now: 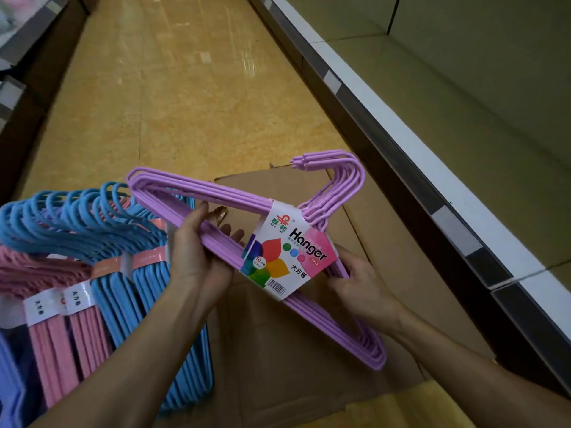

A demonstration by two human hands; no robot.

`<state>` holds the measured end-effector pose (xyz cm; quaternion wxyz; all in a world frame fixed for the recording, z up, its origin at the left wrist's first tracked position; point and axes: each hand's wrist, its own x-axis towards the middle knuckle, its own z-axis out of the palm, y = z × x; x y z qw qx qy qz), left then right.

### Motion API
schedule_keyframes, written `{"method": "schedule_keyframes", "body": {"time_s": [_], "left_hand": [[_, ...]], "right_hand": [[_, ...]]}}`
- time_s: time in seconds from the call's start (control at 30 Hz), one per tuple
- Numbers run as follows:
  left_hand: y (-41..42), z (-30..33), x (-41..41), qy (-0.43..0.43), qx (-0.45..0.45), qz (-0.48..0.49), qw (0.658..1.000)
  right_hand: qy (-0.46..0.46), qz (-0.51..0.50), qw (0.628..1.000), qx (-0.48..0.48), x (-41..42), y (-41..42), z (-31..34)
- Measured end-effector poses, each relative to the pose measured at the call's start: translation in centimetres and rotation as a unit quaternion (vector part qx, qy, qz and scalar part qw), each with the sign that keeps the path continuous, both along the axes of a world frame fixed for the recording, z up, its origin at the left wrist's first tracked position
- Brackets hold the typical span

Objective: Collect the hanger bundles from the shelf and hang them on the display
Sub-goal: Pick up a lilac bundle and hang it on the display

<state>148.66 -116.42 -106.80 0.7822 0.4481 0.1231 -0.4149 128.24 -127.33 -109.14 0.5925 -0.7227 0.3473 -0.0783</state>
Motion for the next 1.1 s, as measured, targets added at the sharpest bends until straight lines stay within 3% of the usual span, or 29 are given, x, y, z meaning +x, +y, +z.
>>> {"method": "schedule_keyframes", "body": {"time_s": [0.1,0.37,0.53,1.1], "left_hand": [[-0.1,0.1,-0.2,0.029,0.004,0.039,0.999],[-0.8,2.3,0.2,0.039,-0.025,0.036,0.998],[-1.2,6.7,-0.3,0.018,0.019,0.043,0.999],[4.2,35.4,-0.6,0.059,0.009,0.114,0.992]], "right_hand": [[-0.005,-0.005,1.000,-0.022,0.7,-0.3,-0.2],[-0.003,-0.016,0.999,-0.041,1.8,-1.7,1.2],[-0.009,-0.024,0.998,-0.057,2.5,-2.0,4.2],[0.040,-0.013,0.993,-0.111,2.9,1.8,34.4]]}}
